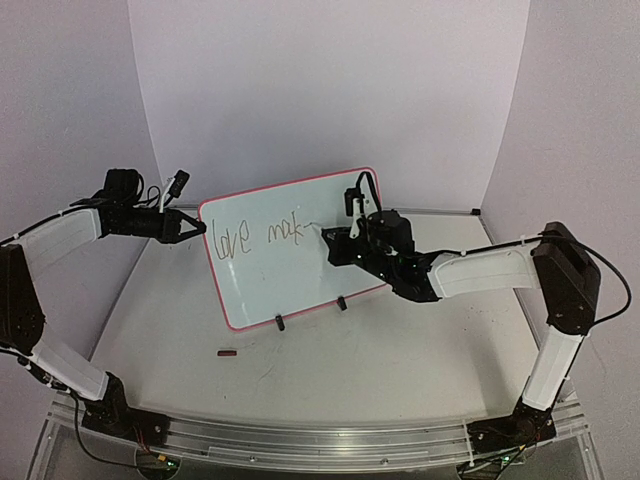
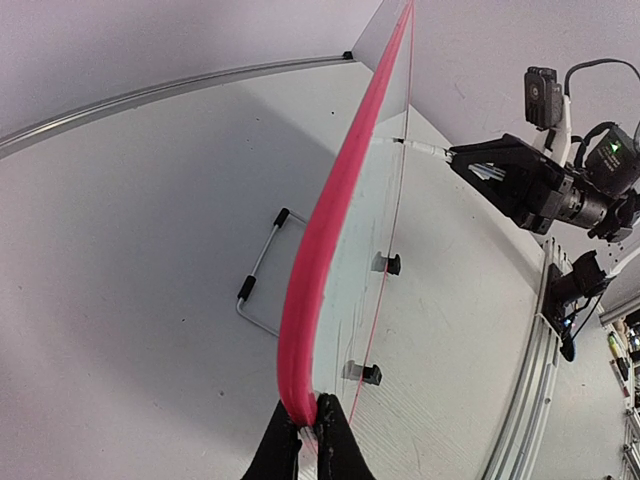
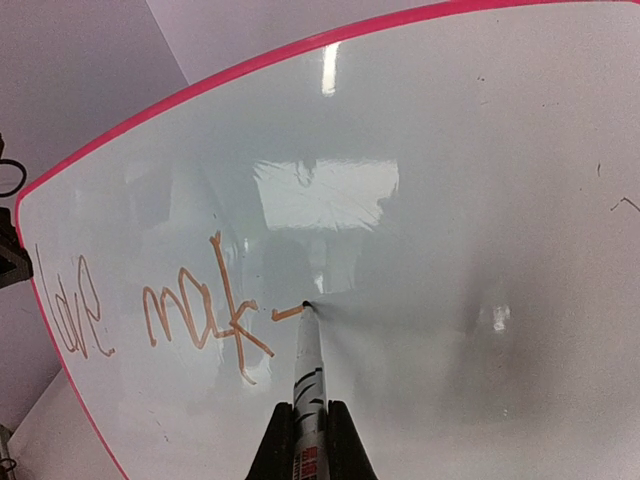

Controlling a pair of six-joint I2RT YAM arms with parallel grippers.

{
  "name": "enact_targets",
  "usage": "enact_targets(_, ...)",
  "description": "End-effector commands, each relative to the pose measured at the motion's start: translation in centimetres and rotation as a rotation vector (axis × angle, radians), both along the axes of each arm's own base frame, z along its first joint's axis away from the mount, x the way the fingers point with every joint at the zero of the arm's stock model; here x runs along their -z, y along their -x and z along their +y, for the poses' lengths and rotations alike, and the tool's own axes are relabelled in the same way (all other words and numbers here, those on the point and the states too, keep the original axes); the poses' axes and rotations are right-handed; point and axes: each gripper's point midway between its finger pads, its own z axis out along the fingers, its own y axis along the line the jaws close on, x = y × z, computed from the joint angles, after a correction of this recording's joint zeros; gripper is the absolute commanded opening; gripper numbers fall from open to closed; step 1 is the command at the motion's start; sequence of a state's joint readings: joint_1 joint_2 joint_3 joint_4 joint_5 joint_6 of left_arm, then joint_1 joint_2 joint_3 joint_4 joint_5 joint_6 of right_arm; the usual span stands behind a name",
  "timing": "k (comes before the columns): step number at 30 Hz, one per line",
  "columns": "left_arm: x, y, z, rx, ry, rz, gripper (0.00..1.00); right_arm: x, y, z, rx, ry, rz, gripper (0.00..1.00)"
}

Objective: Write a sentence on the whiteboard

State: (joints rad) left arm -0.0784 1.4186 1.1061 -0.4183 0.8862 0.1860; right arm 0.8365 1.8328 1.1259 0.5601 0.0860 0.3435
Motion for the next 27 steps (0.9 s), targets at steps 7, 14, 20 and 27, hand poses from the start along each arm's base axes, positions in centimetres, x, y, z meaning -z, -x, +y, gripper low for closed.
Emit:
enact_targets(7, 0.4, -0.8, 0.4, -0.013, -0.056, -0.03, 0.0, -2.4, -1.3, 0.0, 0.028, -0.023, -0.058, 0.0)
enact_targets(14, 0.3, -0.8, 0.4, -0.012, -0.055, -0.032, 0.0, -1.8, -1.2, 0.8, -0.009, -0.018, -0.05, 0.0)
enact_targets(20, 0.3, -0.8, 0.4, -0.012, -0.054, -0.032, 0.0, -0.9, -0.8, 1.4, -0.046, -0.012, -0.026, 0.0)
enact_targets(27, 0.3, -0.8, 0.4, -0.011, -0.053, -0.032, 0.0, 0.3, -0.2, 1.2, -0.063, 0.004, 0.003, 0.0)
